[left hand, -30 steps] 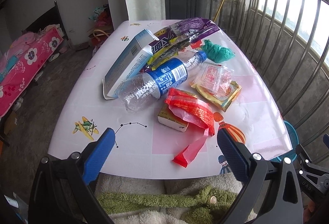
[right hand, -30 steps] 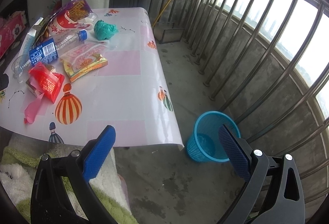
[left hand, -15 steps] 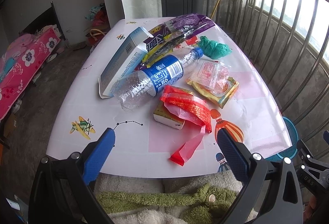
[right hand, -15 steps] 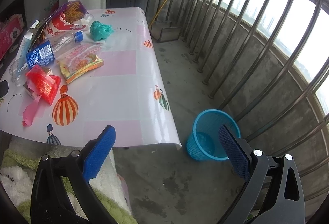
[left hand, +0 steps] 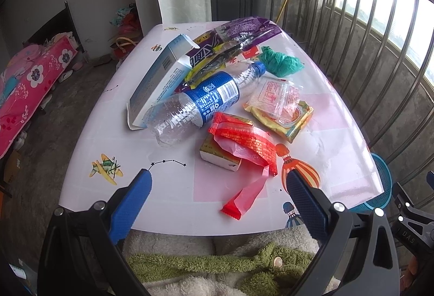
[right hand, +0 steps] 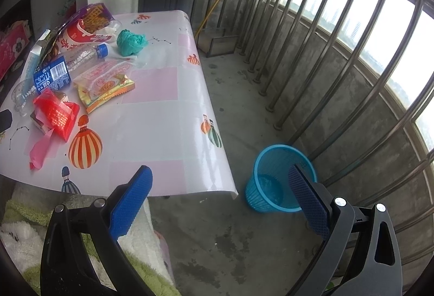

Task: Collect trash

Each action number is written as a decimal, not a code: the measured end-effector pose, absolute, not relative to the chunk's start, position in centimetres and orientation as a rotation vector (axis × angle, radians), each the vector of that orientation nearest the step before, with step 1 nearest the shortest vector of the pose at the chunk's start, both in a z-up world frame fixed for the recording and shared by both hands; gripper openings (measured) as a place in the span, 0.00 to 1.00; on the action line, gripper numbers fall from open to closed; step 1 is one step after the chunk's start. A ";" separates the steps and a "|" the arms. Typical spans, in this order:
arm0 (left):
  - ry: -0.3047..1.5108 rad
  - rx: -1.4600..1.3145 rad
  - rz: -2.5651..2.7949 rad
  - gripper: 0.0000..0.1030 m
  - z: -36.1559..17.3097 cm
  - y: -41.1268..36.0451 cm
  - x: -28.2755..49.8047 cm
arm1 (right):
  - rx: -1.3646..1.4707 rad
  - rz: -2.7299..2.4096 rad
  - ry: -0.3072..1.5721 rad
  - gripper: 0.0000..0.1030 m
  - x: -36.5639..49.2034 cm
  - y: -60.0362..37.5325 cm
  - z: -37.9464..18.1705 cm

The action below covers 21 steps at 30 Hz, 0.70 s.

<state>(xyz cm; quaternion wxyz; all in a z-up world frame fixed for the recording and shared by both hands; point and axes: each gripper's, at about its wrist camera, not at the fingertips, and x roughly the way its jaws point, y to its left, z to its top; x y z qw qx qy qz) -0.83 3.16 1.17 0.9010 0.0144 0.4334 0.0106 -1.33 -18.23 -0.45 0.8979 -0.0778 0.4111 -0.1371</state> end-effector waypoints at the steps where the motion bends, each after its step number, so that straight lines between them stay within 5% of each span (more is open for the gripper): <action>1: 0.898 0.030 0.022 0.94 1.2 3.2 -0.8 | -0.160 -0.284 0.851 0.92 -1.3 -18.2 -0.4; 21: 0.894 -0.018 -0.010 0.94 0.8 5.1 -0.1 | -0.120 -0.251 0.793 0.92 -0.1 -17.2 0.9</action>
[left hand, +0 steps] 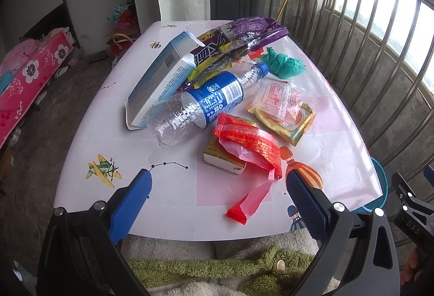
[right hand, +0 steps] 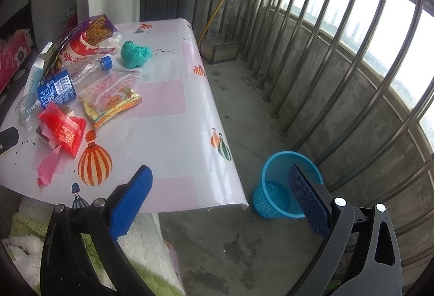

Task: Collect trash
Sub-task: 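Reach the right tool toward the clear plastic bag and close on it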

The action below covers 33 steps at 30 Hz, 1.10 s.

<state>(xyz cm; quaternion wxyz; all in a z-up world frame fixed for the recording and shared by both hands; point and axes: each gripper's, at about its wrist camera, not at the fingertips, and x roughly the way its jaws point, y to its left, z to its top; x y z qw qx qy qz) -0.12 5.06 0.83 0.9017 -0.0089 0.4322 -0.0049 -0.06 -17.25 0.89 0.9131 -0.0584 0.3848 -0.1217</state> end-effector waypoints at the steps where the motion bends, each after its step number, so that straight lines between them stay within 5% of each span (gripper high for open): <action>1: 0.886 -0.035 -0.015 0.94 0.9 5.6 0.0 | -0.114 -0.241 0.778 0.92 0.2 -17.0 1.1; 11: 0.662 -0.144 -0.139 0.94 1.7 11.4 0.1 | 0.010 -0.026 0.719 0.92 3.2 -14.2 1.5; 22: 0.660 -0.212 -0.318 0.94 -0.3 10.8 1.1 | 0.156 0.102 0.799 0.92 7.2 -13.1 0.1; 29: 0.666 -0.139 -0.372 0.94 -1.9 8.8 3.0 | 0.246 0.142 0.881 0.80 9.8 -13.8 -1.8; 33: 0.691 -0.072 -0.384 0.85 -2.9 7.5 4.1 | 0.277 0.157 0.897 0.77 11.8 -14.1 -2.6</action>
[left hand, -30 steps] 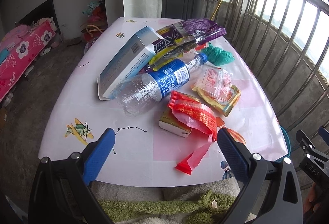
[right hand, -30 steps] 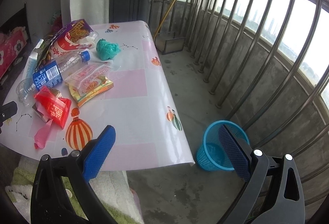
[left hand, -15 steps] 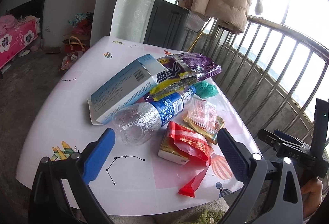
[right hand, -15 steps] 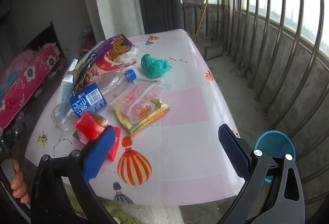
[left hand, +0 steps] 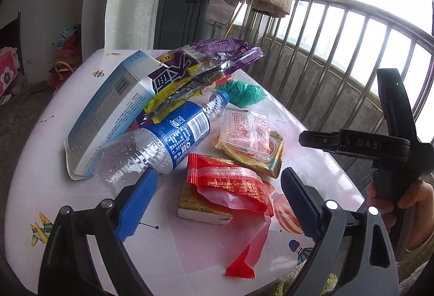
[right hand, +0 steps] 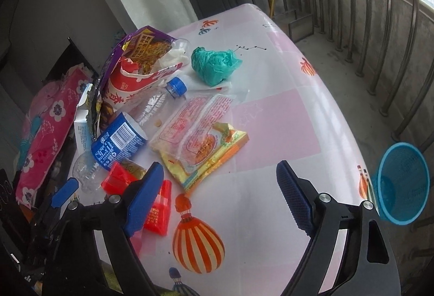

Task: Collect trash
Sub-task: 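Reach the right tool toward the clear plastic bag and close on it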

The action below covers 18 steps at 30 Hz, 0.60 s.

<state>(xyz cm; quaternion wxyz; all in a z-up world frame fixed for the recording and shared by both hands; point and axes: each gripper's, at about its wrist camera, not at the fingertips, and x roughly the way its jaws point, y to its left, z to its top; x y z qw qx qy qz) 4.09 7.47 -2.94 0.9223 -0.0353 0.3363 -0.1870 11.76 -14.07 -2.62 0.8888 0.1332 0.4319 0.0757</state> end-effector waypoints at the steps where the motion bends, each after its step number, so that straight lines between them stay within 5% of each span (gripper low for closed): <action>1: 0.702 -0.054 -0.381 0.84 -3.2 7.1 4.4 | 0.279 0.163 0.897 0.76 12.4 -14.1 -2.8; 9: 0.797 0.014 -0.370 0.62 -5.5 5.8 7.0 | 0.307 0.214 0.901 0.73 17.9 -13.8 -3.8; 13: 0.803 0.017 -0.374 0.59 -5.8 5.8 7.2 | 0.310 0.211 0.938 0.72 20.8 -13.8 -5.0; 18: 0.813 0.014 -0.375 0.54 -6.0 6.1 7.4 | 0.284 0.214 0.966 0.58 22.6 -13.4 -5.8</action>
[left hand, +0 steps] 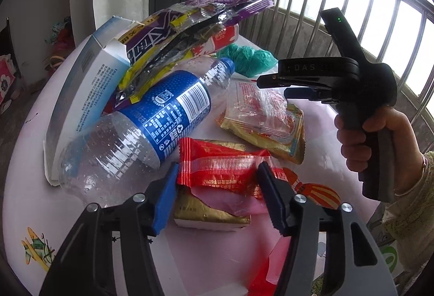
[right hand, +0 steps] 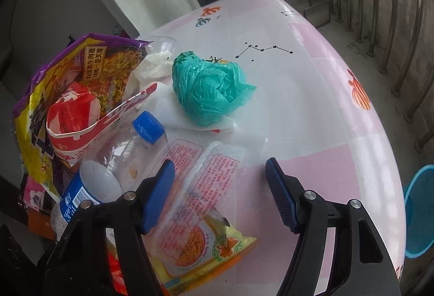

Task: Collect trash
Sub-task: 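Reach the right tool toward the clear plastic bag and close on it, then grasp the red wrapper with the left tool while the right tool holds the clear bag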

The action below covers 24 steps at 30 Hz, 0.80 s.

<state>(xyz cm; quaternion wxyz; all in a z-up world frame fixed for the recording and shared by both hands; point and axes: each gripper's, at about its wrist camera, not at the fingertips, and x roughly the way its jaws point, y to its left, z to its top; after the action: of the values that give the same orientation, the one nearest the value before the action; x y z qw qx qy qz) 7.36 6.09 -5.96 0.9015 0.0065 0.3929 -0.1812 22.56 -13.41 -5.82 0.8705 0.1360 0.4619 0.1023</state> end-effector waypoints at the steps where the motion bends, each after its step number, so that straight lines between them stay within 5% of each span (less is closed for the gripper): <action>1: 0.812 0.015 -0.374 0.53 -6.1 6.0 7.4 | 0.273 0.210 0.967 0.56 22.6 -13.3 -5.8; 5: 0.803 0.043 -0.372 0.46 -6.2 5.8 7.3 | 0.212 0.185 0.969 0.38 22.6 -13.0 -5.9; 10: 0.781 0.081 -0.370 0.41 -6.0 5.5 7.1 | 0.217 0.181 0.987 0.02 22.6 -13.6 -6.4; 24: 0.674 0.102 -0.445 0.10 -3.2 4.1 6.1 | 0.606 0.369 0.834 0.00 19.8 -18.5 -3.3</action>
<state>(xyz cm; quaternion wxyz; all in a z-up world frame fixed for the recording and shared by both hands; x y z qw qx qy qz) 6.10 4.09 -3.21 0.9183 0.0496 0.3280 -0.2162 19.82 -18.52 -3.28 0.8538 0.2883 0.3963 0.1756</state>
